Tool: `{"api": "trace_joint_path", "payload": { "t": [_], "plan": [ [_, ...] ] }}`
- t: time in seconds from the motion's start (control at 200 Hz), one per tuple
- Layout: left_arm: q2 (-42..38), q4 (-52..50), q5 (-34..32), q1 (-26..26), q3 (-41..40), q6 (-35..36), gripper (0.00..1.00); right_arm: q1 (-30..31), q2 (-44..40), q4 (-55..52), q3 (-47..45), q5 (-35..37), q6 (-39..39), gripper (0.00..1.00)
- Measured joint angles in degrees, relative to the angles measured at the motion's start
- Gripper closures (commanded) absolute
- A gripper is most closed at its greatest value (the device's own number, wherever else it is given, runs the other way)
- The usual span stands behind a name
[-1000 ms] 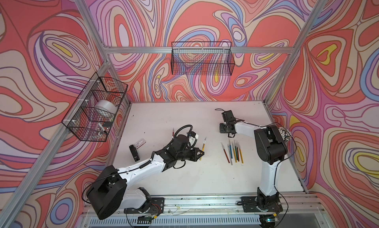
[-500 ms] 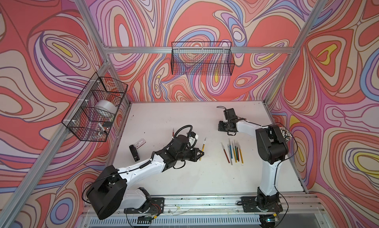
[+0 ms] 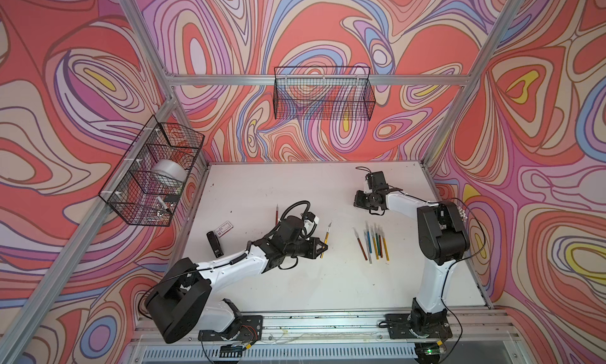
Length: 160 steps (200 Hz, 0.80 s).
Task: Remove protective caps from carving knives
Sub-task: Place the protective sleeve at the center of the board.
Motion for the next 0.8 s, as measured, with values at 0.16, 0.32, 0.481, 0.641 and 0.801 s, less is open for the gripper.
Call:
{"api": "trace_joint_path", "payload": {
  "t": [0.16, 0.32, 0.481, 0.641, 0.801],
  "plan": [
    [5.9, 0.4, 2.9, 0.0, 3.1, 0.1, 1.0, 0.0, -0.2, 0.0, 0.0, -1.5, 0.1, 1.0],
    [12.0, 0.9, 5.3, 0.0, 9.0, 0.3, 1.0, 0.0, -0.7, 0.0, 0.0, -2.4, 0.1, 1.0],
    [18.5, 1.5, 7.8, 0.0, 15.8, 0.2, 1.0, 0.0, -1.8, 0.0, -0.1, -2.9, 0.1, 1.0],
    [24.6, 1.5, 9.5, 0.0, 21.5, 0.1, 1.0, 0.0, -2.5, 0.0, -0.1, -3.1, 0.1, 1.0],
    [29.1, 0.9, 10.2, 0.0, 25.9, -0.2, 1.0, 0.0, -2.6, 0.0, -0.1, -3.3, 0.1, 1.0]
  ]
}}
